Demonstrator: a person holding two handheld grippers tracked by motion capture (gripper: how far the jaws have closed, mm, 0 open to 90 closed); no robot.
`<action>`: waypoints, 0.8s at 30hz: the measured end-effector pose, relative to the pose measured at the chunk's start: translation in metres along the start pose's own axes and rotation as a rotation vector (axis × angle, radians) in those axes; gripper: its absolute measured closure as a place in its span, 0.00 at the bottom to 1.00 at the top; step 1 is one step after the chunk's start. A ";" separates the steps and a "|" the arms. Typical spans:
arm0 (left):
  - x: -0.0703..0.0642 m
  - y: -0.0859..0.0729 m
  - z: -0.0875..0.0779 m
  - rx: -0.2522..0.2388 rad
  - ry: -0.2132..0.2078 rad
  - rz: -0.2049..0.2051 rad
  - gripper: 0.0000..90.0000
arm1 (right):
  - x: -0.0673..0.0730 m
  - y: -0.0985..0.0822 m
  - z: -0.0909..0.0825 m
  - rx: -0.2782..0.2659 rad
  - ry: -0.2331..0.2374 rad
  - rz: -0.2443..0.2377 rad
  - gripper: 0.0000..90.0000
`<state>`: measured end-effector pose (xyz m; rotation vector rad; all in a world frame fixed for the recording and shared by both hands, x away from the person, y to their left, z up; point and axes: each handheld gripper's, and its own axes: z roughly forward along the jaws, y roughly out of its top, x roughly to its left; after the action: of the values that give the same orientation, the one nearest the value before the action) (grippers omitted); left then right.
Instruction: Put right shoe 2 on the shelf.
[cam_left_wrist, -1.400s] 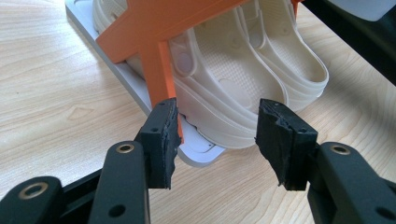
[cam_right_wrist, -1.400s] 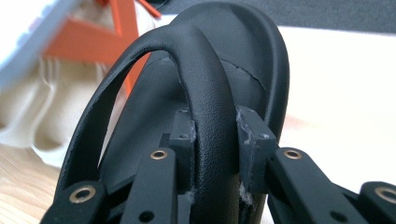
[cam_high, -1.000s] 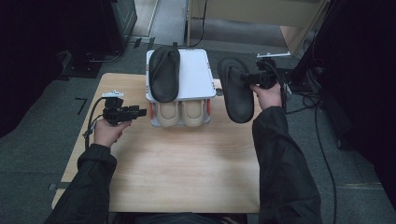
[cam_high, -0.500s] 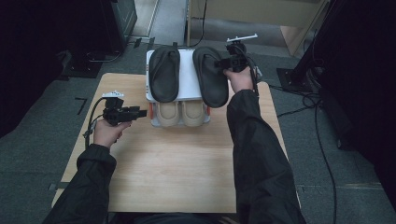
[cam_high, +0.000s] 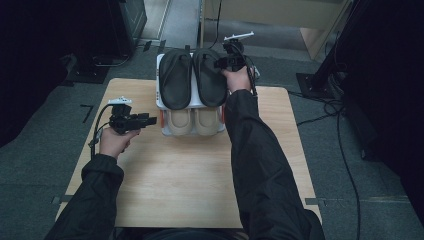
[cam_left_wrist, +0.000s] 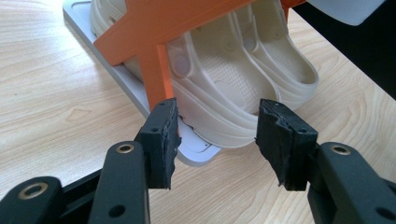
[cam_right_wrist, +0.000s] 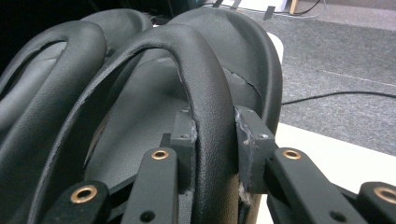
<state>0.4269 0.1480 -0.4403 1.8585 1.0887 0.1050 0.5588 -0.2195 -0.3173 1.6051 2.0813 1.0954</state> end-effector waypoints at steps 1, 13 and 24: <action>0.000 0.000 0.000 0.001 0.001 0.000 0.54 | 0.001 0.000 0.000 0.003 0.002 -0.002 0.79; 0.002 0.000 0.000 0.004 0.006 -0.009 0.52 | 0.007 -0.014 -0.004 -0.049 0.046 -0.071 0.64; 0.002 -0.001 0.001 0.009 0.016 -0.004 0.51 | 0.007 -0.013 -0.031 -0.079 0.078 -0.132 0.54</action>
<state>0.4280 0.1494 -0.4421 1.8663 1.1051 0.1131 0.5276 -0.2262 -0.3049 1.3882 2.1304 1.1956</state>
